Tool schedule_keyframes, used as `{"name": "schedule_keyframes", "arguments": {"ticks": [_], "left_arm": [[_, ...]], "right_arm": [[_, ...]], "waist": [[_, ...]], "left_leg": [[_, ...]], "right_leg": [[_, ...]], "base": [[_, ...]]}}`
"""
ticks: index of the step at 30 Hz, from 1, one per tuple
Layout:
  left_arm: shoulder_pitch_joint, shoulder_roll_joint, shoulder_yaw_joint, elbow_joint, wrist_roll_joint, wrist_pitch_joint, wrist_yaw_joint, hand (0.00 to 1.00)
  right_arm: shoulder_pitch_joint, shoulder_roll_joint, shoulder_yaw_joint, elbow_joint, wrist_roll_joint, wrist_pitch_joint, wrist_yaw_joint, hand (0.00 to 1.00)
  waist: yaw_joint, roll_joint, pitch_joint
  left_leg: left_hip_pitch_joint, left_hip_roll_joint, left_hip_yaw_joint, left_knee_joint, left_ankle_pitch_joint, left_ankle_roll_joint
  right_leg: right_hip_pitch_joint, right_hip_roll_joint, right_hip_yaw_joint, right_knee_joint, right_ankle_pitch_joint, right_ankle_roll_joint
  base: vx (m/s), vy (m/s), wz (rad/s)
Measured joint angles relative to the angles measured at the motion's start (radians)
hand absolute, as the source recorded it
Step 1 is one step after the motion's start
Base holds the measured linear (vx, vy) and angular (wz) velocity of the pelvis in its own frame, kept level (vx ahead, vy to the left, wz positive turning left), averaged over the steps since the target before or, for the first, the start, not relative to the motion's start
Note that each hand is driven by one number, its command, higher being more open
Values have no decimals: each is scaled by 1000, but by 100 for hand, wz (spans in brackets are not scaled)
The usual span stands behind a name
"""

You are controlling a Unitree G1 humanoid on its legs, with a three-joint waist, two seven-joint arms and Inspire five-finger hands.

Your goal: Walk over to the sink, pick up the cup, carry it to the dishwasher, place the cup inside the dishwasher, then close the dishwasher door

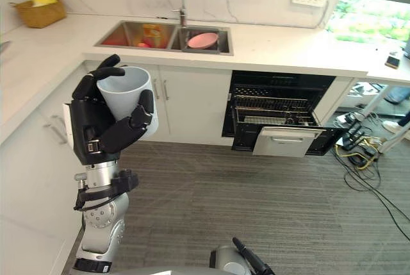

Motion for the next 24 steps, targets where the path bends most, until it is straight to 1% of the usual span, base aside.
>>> {"name": "schedule_keyframes", "arguments": {"ticks": [1, 2, 3, 4, 5, 6, 7, 8, 9, 10, 11, 12, 13, 14, 15, 16, 17, 18, 19, 20, 21, 22, 23, 24], "left_arm": [[-3, -2, -8, 0, -29, 0, -10, 0], [-3, -3, -9, 5, -33, -5, -13, 0], [-3, -5, -10, 10, -32, -11, -13, 0], [2, -40, -25, 41, -28, -20, -10, 0], [-7, -45, -57, 46, -22, -16, -10, 0], [-12, -47, -74, 46, -20, -16, -10, 0], [-19, -53, -102, 46, -14, -15, -9, 0], [-21, -62, -135, 43, -9, -15, -11, 0], [-21, -73, -156, 36, -5, -14, -13, 0], [-21, -86, -172, 25, -5, -14, -20, 0], [-20, -89, -172, 18, -5, -16, -27, 0], [-21, -97, -167, 12, -7, -28, -37, 0], [-20, -96, -164, 11, -20, -42, -46, 0], [-20, -96, -162, 10, -28, -47, -52, 0], [-20, -92, -150, 10, -39, -56, -67, 0], [-20, -88, -140, 11, -58, -57, -82, 0], [-20, -85, -139, 14, -68, -57, -85, 0], [-15, -85, -141, 23, -86, -54, -94, 0], [1, -85, -141, 25, -92, -51, -99, 0], [11, -84, -142, 26, -90, -51, -96, 0], [32, -80, -143, 29, -84, -51, -90, 0], [51, -79, -144, 37, -81, -51, -87, 0], [62, -78, -144, 40, -81, -51, -87, 0], [72, -64, -142, 42, -82, -52, -81, 0]], "right_arm": [[5, -1, 2, -1, -1, 19, -16, 100], [13, -1, 2, 1, -1, 34, -26, 100], [17, -1, 2, 0, 0, 41, -27, 100], [3, -35, -21, 3, 17, 58, -24, 100], [0, -46, -3, -10, 17, 68, -35, 100], [1, -49, -3, -19, 19, 76, -39, 100], [2, -49, -2, -31, 19, 91, -45, 100], [11, -56, 12, -51, 18, 101, -61, 100], [28, -59, 26, -77, 18, 101, -71, 100], [48, -60, 45, -117, 20, 96, -79, 100], [54, -60, 52, -129, 20, 91, -82, 100], [52, -60, 57, -131, 21, 76, -89, 100], [40, -60, 62, -120, 20, 57, -101, 100], [30, -62, 66, -114, 20, 48, -109, 100], [-3, -66, 82, -93, 21, 30, -120, 100], [-50, -65, 94, -72, 20, 15, -138, 100], [-72, -65, 98, -63, 21, 7, -148, 100], [-110, -64, 99, -53, 21, -7, -166, 100], [-144, -65, 100, -45, 19, -23, -183, 100], [-158, -65, 101, -42, 17, -30, -192, 100], [-175, -64, 109, -42, 17, -44, -205, 100], [-178, -66, 123, -44, 9, -62, -223, 100], [-178, -67, 127, -46, 5, -72, -237, 100], [-181, -52, 128, -46, -9, -83, -259, 100]], "waist": [[4, -2, -1], [9, -12, -7], [9, -15, -10], [9, 61, -6], [1, 73, -6], [0, 79, -3], [3, 87, 4], [6, 96, 3], [14, 98, 1], [26, 97, 0], [33, 95, -2], [50, 92, -14], [61, 90, -28], [68, 89, -30], [78, 88, -31], [84, 83, -30], [84, 79, -27], [88, 72, -23], [104, 70, -22], [112, 70, -22], [120, 73, -22], [125, 78, -25], [130, 80, -27], [135, 59, -33]], "left_leg": [[33, 4, 14, 2, -27, -26], [74, -7, 22, 21, -71, -51], [96, -13, 24, 35, -99, -59], [117, 37, 46, 81, -133, -74], [92, 50, 48, 182, -132, -74], [70, 64, 48, 270, -131, -76], [13, 101, 45, 448, -104, -97], [-107, 159, 10, 743, -31, -111], [-184, 199, 4, 897, -23, -115], [-262, 243, 16, 984, -29, -104], [-295, 259, 23, 986, -33, -98], [-353, 285, 43, 942, -46, -79], [-378, 290, 55, 834, -53, -69], [-379, 286, 60, 759, -56, -64], [-378, 266, 58, 607, -57, -64], [-376, 227, 28, 437, -53, -68], [-377, 200, -4, 351, -48, -70], [-381, 135, -104, 198, -9, -72], [-395, 89, -210, 102, 41, -75], [-408, 77, -257, 83, 63, -79], [-428, 69, -326, 68, 98, -83], [-429, 77, -348, 59, 145, -89], [-426, 85, -340, 76, 208, -99], [-413, 72, -293, 127, 207, -114]], "right_leg": [[13, 20, -61, -166, 90, -33], [23, 23, -82, -262, 232, -117], [32, 18, -85, -267, 239, -228], [40, 55, -91, -202, 186, -215], [50, 59, -84, -171, 120, -196], [70, 66, -83, -170, 99, -193], [113, 86, -78, -184, 77, -190], [176, 115, -70, -228, 62, -187], [226, 131, -61, -262, 55, -184], [284, 147, -44, -316, 54, -181], [310, 151, -32, -341, 53, -177], [344, 156, -1, -383, 54, -171], [373, 155, 31, -424, 60, -163], [391, 153, 51, -445, 63, -158], [413, 146, 93, -461, 66, -150], [415, 131, 140, -463, 60, -136], [415, 121, 162, -464, 56, -128], [417, 96, 212, -464, 49, -108], [417, 77, 276, -465, 43, -91], [418, 72, 309, -464, 37, -80], [435, 69, 366, -464, 23, -57], [460, 69, 420, -464, 7, -30], [474, 67, 449, -463, -3, -14], [486, 43, 495, -458, -20, 10]], "base": [[749, -25, -31], [660, -43, -33], [646, -51, -42], [592, -56, -26], [562, -67, -23], [430, -78, -6], [497, -104, -12], [477, -87, -22], [550, -90, -31], [426, -68, -34], [502, -72, -50], [408, -44, -62], [424, -2, -68], [426, 45, -78], [498, 107, -92], [389, 134, -96], [344, 185, -99], [312, 216, -116], [307, 232, -129], [302, 266, -147], [315, 317, -150], [322, 345, -150], [329, 416, -138], [300, 441, -120]]}}
